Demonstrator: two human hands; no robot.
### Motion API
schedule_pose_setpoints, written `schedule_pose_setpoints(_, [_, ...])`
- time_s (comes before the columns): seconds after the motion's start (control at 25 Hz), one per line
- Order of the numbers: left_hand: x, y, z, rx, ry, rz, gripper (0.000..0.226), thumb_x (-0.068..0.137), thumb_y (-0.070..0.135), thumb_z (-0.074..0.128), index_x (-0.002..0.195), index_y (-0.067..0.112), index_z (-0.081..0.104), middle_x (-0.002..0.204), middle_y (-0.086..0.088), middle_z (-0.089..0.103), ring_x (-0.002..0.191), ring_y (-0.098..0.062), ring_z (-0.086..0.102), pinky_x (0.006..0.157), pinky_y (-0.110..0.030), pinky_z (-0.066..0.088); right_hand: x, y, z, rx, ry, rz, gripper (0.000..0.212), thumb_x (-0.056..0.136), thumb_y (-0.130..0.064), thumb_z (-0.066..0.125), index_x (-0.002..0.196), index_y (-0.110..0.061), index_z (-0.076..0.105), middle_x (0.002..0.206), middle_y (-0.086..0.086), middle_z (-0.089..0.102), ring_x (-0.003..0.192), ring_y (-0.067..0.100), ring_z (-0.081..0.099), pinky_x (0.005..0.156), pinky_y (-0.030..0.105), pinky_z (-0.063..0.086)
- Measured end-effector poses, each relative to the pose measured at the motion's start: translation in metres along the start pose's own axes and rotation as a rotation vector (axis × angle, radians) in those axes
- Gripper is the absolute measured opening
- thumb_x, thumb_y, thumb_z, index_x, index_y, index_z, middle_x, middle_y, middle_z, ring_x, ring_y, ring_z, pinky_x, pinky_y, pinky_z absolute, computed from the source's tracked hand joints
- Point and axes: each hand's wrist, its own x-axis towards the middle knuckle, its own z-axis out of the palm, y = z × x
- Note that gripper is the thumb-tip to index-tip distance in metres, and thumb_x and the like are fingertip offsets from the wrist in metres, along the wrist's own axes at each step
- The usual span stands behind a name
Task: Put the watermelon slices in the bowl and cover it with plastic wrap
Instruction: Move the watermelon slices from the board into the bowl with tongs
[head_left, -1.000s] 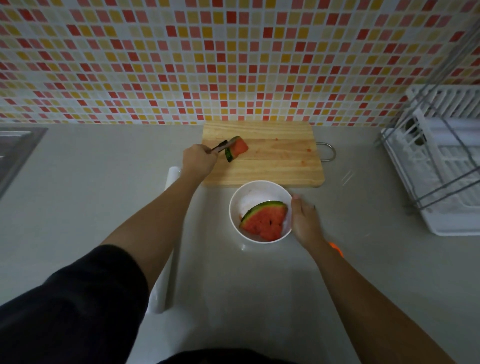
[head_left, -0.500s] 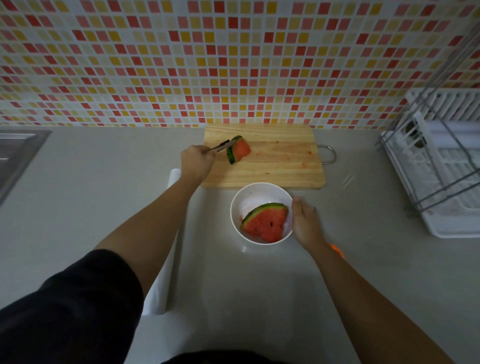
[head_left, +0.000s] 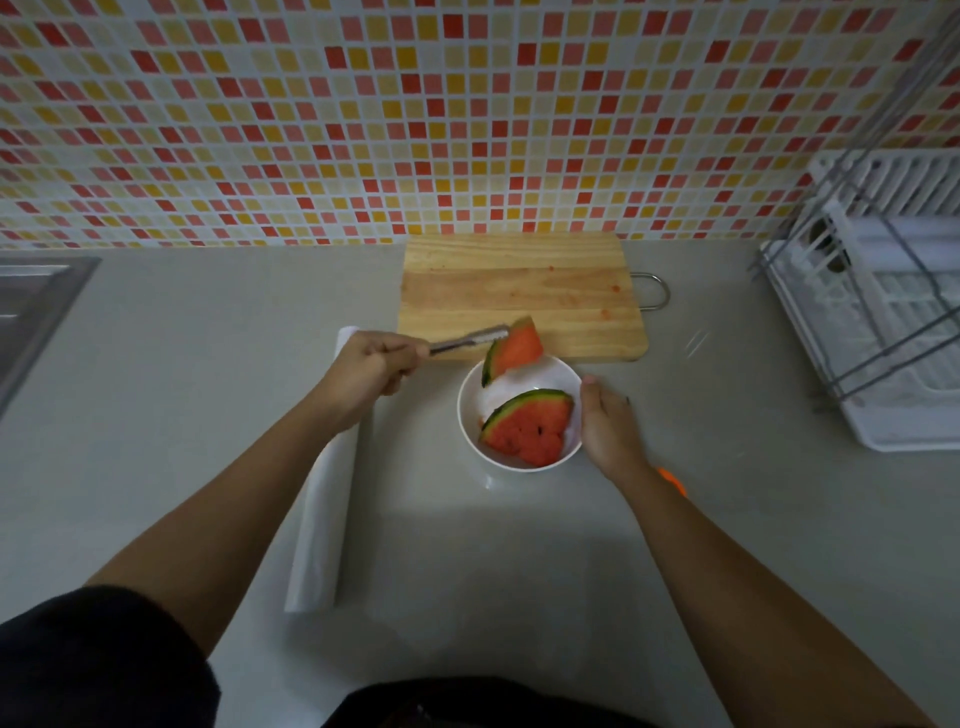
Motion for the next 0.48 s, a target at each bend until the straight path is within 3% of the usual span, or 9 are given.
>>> schedule_pose_setpoints(0.12, [-0.014, 0.004, 0.002, 0.337, -0.028, 0.024, 0.013, 0.089, 0.015, 0.063, 0.089, 0.013, 0.075, 0.059, 0.006, 0.055, 0.046, -0.003, 0.044, 0.048, -0.012, 0.035, 0.001, 0.0, 0.0, -0.036, -0.006, 0.018, 0.05, 0.094, -0.043, 0.027, 0.056, -0.021, 0.051, 0.06, -0.012, 0.052, 0.072, 0.019, 0.053, 0.071, 0.028, 0.034])
schedule_pose_setpoints(0.2, [-0.017, 0.013, 0.01, 0.619, -0.025, 0.163, 0.017, 0.09, 0.02, 0.061, 0.092, 0.012, 0.077, 0.066, 0.002, 0.063, 0.055, -0.004, 0.053, 0.058, -0.015, 0.037, 0.0, 0.001, 0.0, -0.034, -0.009, 0.023, 0.048, 0.094, -0.043, 0.026, 0.059, -0.022, 0.051, 0.062, -0.009, 0.052, 0.075, 0.018, 0.052, 0.073, 0.028, 0.034])
schedule_pose_setpoints(0.32, [-0.022, 0.028, 0.028, 1.111, -0.013, 0.406, 0.028, 0.092, 0.028, 0.054, 0.088, 0.01, 0.076, 0.076, -0.011, 0.072, 0.073, -0.025, 0.063, 0.053, -0.017, 0.023, 0.0, -0.002, -0.001, -0.048, -0.016, 0.027, 0.048, 0.094, -0.043, 0.026, 0.058, -0.023, 0.051, 0.061, -0.01, 0.049, 0.073, 0.018, 0.049, 0.073, 0.028, 0.033])
schedule_pose_setpoints(0.4, [-0.026, 0.037, 0.032, 1.189, 0.015, 0.51, 0.029, 0.09, 0.029, 0.054, 0.082, 0.007, 0.072, 0.077, -0.015, 0.071, 0.075, -0.032, 0.063, 0.053, -0.023, 0.023, 0.0, -0.002, -0.001, -0.037, -0.019, 0.017, 0.046, 0.094, -0.043, 0.026, 0.062, -0.023, 0.053, 0.063, -0.006, 0.052, 0.074, 0.019, 0.051, 0.073, 0.029, 0.034])
schedule_pose_setpoints(0.48, [-0.025, 0.047, 0.028, 1.074, 0.029, 0.554, 0.029, 0.087, 0.03, 0.053, 0.085, 0.009, 0.072, 0.075, -0.016, 0.07, 0.07, -0.033, 0.062, 0.059, -0.026, 0.032, 0.001, 0.0, -0.001, -0.02, -0.022, -0.017, 0.043, 0.094, -0.04, 0.028, 0.067, -0.021, 0.055, 0.071, 0.001, 0.057, 0.078, 0.021, 0.055, 0.073, 0.029, 0.035])
